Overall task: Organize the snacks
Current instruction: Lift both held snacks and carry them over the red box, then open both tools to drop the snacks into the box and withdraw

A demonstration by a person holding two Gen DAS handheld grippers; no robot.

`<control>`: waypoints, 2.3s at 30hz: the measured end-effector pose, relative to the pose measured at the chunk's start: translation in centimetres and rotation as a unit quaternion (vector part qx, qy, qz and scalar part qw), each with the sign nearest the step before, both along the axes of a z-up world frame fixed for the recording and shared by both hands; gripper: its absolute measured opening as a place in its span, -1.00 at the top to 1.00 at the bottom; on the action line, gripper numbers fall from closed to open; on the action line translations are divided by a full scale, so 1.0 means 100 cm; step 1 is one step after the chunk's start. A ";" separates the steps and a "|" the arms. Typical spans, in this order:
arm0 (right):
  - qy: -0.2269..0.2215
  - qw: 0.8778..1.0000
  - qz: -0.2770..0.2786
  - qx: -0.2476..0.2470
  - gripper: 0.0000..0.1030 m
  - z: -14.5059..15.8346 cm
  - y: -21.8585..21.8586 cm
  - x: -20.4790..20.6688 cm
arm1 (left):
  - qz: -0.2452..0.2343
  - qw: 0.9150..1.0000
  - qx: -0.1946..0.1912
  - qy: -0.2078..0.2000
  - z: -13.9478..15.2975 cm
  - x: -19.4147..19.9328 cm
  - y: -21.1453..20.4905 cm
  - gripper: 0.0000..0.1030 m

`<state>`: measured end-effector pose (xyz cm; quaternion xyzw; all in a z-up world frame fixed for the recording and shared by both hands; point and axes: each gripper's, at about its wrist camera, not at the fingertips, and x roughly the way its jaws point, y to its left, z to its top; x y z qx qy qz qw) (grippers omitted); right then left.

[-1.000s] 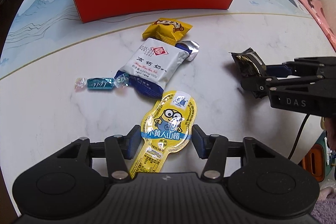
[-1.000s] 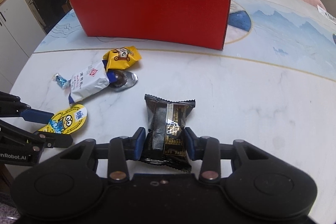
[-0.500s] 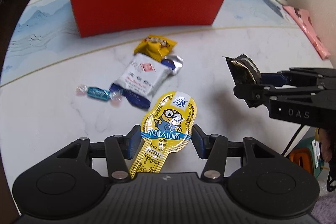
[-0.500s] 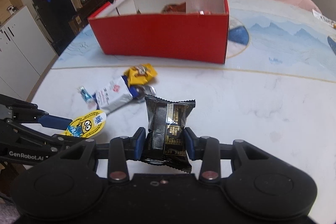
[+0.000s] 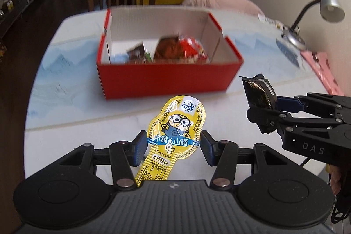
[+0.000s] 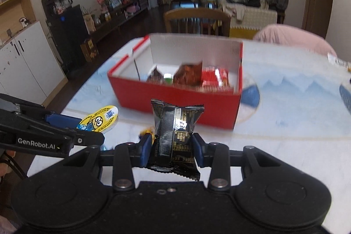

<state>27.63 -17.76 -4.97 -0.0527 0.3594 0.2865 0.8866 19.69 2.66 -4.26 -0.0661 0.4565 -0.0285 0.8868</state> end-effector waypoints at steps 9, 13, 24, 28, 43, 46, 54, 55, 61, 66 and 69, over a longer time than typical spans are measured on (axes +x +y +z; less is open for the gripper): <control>-0.030 1.000 -0.007 0.002 0.25 0.018 0.007 0.039 | 0.023 0.999 0.015 -0.036 0.034 0.037 0.007 0.00; -0.033 0.999 -0.008 0.003 0.25 0.023 0.010 0.056 | 0.031 0.998 0.019 -0.041 0.040 0.057 0.010 0.00; -0.027 0.999 -0.007 -0.018 0.25 0.019 0.020 0.107 | 0.059 0.997 0.040 -0.028 0.041 0.116 0.025 0.00; -0.022 0.999 -0.005 -0.029 0.25 0.014 0.027 0.130 | 0.071 0.996 0.049 -0.020 0.036 0.136 0.032 0.00; 0.042 0.996 0.020 -0.078 0.25 -0.027 0.057 0.197 | 0.083 0.992 0.077 0.053 -0.004 0.214 0.044 0.00; 0.052 0.994 0.024 -0.092 0.25 -0.038 0.063 0.205 | 0.081 0.991 0.082 0.071 -0.016 0.226 0.046 0.00; 0.073 0.990 0.036 -0.114 0.25 -0.059 0.075 0.214 | 0.078 0.987 0.088 0.111 -0.045 0.247 0.051 0.00; 0.073 0.990 0.038 -0.118 0.25 -0.061 0.076 0.213 | 0.078 0.986 0.089 0.114 -0.047 0.249 0.051 0.00; 0.081 0.989 0.044 -0.118 0.24 -0.066 0.082 0.216 | 0.065 0.984 0.098 0.131 -0.059 0.254 0.048 0.00; 0.094 0.988 0.039 -0.112 0.24 -0.068 0.080 0.220 | 0.064 0.983 0.099 0.141 -0.065 0.255 0.048 -0.01; 0.098 0.989 0.035 -0.105 0.23 -0.069 0.078 0.221 | 0.062 0.983 0.100 0.140 -0.067 0.255 0.047 -0.01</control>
